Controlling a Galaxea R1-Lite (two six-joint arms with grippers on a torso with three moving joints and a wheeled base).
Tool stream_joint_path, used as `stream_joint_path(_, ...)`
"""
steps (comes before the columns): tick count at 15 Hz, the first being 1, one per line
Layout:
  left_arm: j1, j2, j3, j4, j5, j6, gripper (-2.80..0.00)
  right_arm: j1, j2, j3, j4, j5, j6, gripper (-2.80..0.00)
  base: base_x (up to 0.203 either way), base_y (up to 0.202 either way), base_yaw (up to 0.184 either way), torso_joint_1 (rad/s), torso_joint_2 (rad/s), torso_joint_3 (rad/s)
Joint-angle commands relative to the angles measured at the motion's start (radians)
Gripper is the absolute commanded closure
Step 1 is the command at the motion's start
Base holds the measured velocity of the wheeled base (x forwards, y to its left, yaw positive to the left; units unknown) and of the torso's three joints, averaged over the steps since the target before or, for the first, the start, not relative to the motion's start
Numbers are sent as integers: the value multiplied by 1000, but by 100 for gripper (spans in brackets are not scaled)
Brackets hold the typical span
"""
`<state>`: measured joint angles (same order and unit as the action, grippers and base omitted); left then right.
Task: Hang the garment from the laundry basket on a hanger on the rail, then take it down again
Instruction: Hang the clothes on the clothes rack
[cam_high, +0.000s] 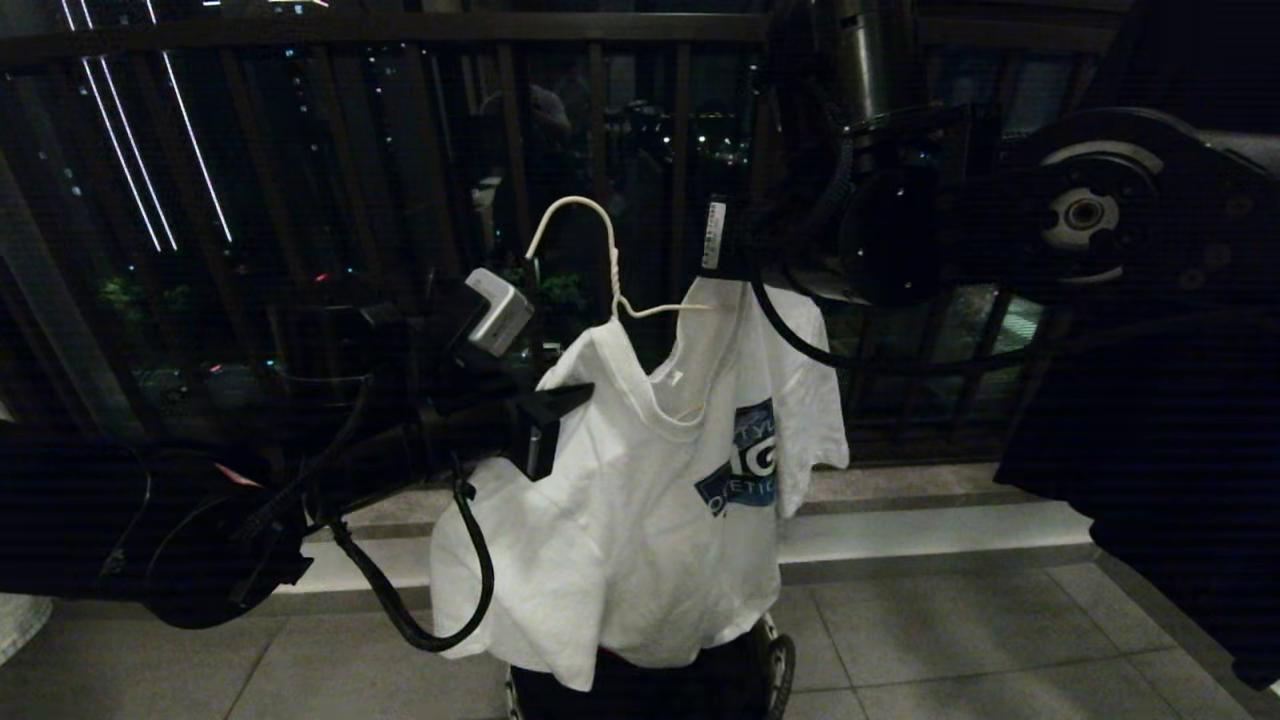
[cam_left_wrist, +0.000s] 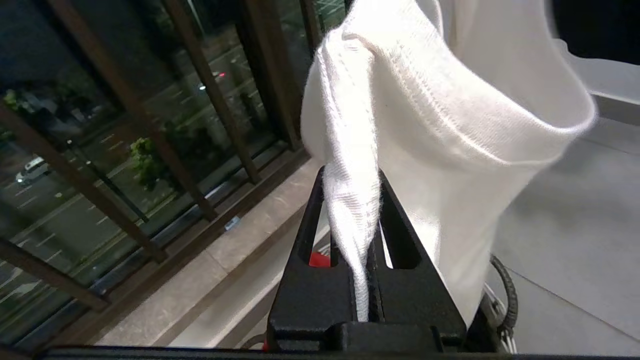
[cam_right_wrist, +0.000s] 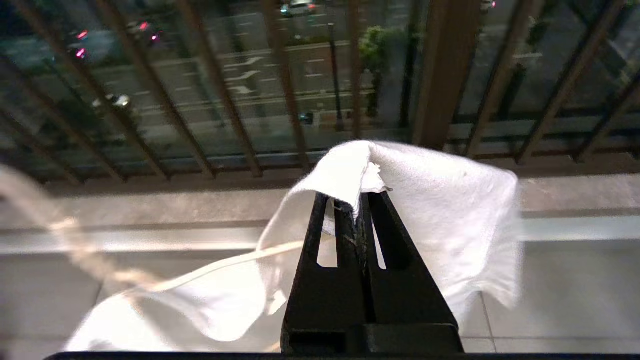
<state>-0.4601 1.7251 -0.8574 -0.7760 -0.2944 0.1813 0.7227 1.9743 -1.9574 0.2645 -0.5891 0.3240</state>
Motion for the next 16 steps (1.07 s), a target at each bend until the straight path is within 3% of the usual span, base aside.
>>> stream_joint_path(1,-7,17,1,-4,-1,1,0,9,2,8,-1,-5,1,0,0,0,0,0,0,0)
stream_joint_path(7,-29,60,-20,-20,44,-8,0,69,3,23,-1,-10,-3,0,0,0,0,0,0,0)
stream_joint_path(12,-51,117,-22,-202,85,-58,0,91,25,20,-28,-19,-1,0,0,0,0,0,0,0)
stream_joint_path(16,-66,130,-27,-224,92,-92,0,90,34,23,-85,-18,-2,0,0,0,0,0,0,0)
